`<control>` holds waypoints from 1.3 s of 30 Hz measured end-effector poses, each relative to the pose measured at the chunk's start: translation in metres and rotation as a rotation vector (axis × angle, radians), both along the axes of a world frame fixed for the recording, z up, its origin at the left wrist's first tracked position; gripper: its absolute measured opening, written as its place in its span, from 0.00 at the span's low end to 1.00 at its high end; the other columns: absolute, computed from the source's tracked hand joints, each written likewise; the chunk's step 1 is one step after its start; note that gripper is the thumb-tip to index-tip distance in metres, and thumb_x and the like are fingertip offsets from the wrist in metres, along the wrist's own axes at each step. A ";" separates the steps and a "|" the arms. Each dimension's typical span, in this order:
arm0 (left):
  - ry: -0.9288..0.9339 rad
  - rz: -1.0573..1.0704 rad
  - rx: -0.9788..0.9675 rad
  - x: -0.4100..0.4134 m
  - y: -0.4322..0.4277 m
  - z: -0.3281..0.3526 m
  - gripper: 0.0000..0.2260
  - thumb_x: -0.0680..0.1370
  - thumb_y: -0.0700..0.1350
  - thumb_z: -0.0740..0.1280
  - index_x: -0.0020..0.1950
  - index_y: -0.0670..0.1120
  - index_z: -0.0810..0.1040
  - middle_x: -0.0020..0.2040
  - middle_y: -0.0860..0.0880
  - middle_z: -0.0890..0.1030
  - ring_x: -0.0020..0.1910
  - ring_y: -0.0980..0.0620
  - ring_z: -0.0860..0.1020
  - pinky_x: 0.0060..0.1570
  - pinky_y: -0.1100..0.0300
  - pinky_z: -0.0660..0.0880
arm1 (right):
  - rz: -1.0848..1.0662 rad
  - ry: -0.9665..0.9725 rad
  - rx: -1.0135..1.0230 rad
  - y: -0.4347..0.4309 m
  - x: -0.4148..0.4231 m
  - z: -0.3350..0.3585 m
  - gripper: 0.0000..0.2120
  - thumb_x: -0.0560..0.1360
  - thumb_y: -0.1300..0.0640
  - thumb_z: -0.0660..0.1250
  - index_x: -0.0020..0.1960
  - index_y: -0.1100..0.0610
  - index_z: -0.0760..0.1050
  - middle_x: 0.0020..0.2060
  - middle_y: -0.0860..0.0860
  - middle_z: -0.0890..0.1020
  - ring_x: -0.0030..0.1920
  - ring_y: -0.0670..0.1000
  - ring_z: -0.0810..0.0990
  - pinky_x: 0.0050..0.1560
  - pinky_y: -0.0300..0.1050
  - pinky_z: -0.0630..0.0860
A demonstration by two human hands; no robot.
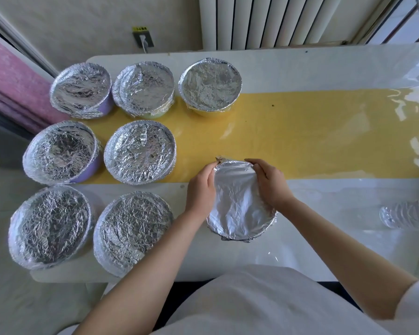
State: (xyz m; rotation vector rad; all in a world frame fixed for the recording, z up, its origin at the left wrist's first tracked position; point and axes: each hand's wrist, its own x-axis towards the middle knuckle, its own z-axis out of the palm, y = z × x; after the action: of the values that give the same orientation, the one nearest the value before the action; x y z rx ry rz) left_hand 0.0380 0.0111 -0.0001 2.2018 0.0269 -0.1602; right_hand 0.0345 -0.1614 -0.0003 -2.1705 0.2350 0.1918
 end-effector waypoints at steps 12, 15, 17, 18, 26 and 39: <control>0.050 0.073 -0.037 -0.001 -0.004 -0.001 0.14 0.82 0.39 0.55 0.63 0.39 0.74 0.54 0.43 0.76 0.49 0.51 0.74 0.47 0.68 0.66 | 0.117 0.065 -0.180 -0.001 0.012 0.003 0.14 0.81 0.60 0.54 0.61 0.59 0.75 0.52 0.59 0.82 0.52 0.61 0.78 0.45 0.46 0.66; -0.017 0.088 -0.033 -0.003 -0.004 -0.001 0.13 0.81 0.37 0.57 0.62 0.39 0.76 0.48 0.45 0.69 0.45 0.51 0.70 0.46 0.72 0.64 | 0.242 0.096 -0.264 -0.001 0.026 0.008 0.15 0.81 0.59 0.54 0.63 0.58 0.74 0.56 0.57 0.80 0.57 0.58 0.76 0.51 0.44 0.68; -0.074 0.116 -0.001 -0.003 -0.005 -0.004 0.12 0.80 0.36 0.60 0.60 0.40 0.78 0.46 0.46 0.70 0.45 0.50 0.70 0.45 0.72 0.64 | 0.329 0.072 -0.259 0.005 0.032 0.013 0.15 0.82 0.57 0.54 0.65 0.57 0.73 0.60 0.55 0.79 0.61 0.56 0.75 0.57 0.44 0.67; -0.090 0.142 0.004 -0.003 -0.005 -0.005 0.11 0.79 0.36 0.61 0.58 0.40 0.79 0.45 0.46 0.72 0.45 0.49 0.72 0.44 0.70 0.65 | 0.369 0.066 -0.252 0.009 0.035 0.015 0.16 0.82 0.57 0.54 0.66 0.57 0.72 0.61 0.54 0.78 0.61 0.56 0.75 0.58 0.43 0.66; -0.112 0.269 -0.051 -0.006 -0.008 -0.009 0.04 0.76 0.35 0.66 0.45 0.40 0.80 0.42 0.44 0.80 0.42 0.48 0.75 0.41 0.69 0.66 | 0.437 0.077 -0.318 0.021 0.043 0.016 0.13 0.81 0.57 0.56 0.61 0.57 0.76 0.53 0.57 0.81 0.53 0.59 0.77 0.49 0.46 0.68; -0.211 0.188 0.025 -0.011 -0.011 -0.008 0.04 0.75 0.34 0.67 0.43 0.40 0.80 0.40 0.45 0.80 0.43 0.49 0.72 0.42 0.67 0.63 | 0.629 0.097 -0.379 0.021 0.045 0.023 0.14 0.76 0.67 0.56 0.56 0.59 0.76 0.48 0.59 0.82 0.48 0.60 0.77 0.47 0.50 0.71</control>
State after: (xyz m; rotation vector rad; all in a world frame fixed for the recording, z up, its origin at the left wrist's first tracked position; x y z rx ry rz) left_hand 0.0270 0.0000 -0.0077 2.2161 0.1185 0.1782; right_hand 0.0799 -0.1409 0.0225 -2.5557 -0.3998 0.6503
